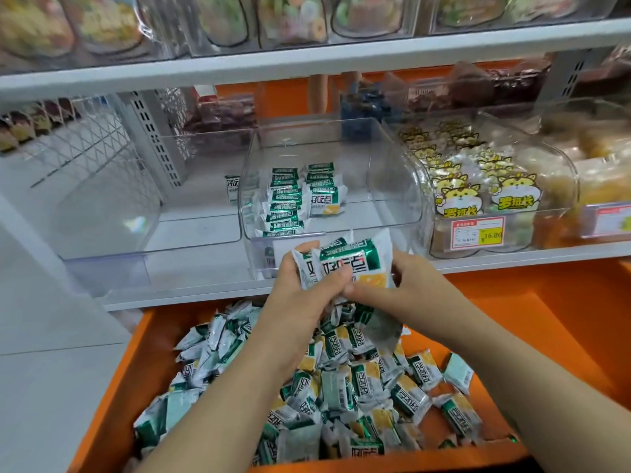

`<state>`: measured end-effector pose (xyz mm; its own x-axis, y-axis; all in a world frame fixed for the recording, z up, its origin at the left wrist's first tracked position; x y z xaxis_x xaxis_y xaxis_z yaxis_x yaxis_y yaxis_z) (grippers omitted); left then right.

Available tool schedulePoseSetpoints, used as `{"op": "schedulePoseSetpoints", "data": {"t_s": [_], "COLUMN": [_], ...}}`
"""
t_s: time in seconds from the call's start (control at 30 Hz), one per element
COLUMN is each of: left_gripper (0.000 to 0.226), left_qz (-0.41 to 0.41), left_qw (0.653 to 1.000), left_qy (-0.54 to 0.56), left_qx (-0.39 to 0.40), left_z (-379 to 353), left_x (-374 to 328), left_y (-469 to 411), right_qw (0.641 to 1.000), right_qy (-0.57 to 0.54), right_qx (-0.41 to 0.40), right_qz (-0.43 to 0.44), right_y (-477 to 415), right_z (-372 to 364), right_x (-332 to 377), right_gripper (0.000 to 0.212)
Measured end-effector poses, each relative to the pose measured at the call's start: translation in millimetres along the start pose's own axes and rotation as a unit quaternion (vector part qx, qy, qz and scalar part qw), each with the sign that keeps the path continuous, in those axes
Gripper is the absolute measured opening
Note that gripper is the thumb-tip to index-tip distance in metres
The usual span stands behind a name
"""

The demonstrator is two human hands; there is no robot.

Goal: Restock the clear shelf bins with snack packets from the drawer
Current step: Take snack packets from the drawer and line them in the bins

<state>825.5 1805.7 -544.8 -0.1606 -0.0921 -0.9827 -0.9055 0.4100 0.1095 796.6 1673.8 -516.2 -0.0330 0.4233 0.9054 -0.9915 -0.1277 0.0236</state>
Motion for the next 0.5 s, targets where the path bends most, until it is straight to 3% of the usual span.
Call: {"op": "schedulePoseSetpoints", "data": {"t_s": [0.07,0.13,0.2,0.23,0.3,0.33,0.43,0.5], "left_gripper": [0.055,0.06,0.058,0.052,0.043,0.043,0.046,0.042], "left_qz": [-0.004,-0.019,-0.031,-0.038,-0.057,-0.064,-0.07,-0.066], "left_qw": [1.0,0.999,0.997,0.994,0.982,0.976,0.968,0.97], "left_qy": [-0.015,-0.019,-0.035,-0.061,-0.126,-0.15,-0.184,-0.172], "left_qx": [-0.014,-0.023,-0.054,-0.08,-0.129,-0.144,-0.154,-0.156], "left_z": [6,12,24,31,44,47,44,35], "left_x": [3,-1,-8,-13,-23,-27,-28,-23], "left_y": [-4,-6,-6,-5,0,3,8,12], "right_qw": [1.0,0.999,0.999,0.998,0.991,0.99,0.971,0.953], "right_qy": [0.026,0.036,-0.006,-0.054,-0.117,-0.11,-0.005,0.012], "right_qx": [0.015,0.031,0.023,0.006,-0.049,-0.087,-0.233,-0.278], "right_qz": [-0.001,-0.018,-0.028,-0.035,-0.032,-0.016,0.058,0.118], "right_y": [0,2,2,3,5,7,19,26], "right_z": [-1,5,21,29,44,51,64,55], "right_x": [1,0,-4,-7,-11,-10,5,22], "right_gripper": [0.018,0.033,0.046,0.043,0.021,0.02,0.04,0.044]}}
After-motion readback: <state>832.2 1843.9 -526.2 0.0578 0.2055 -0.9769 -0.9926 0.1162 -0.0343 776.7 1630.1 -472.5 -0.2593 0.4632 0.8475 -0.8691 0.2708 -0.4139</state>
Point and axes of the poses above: each hand's wrist, its own y-axis away from the middle knuckle, its own z-axis out of the back of the hand, x = y × z, the point moved 7 cm from there along -y, towards the middle knuckle, and after that the axes turned 6 degrees about x, right-handed, at the moved point
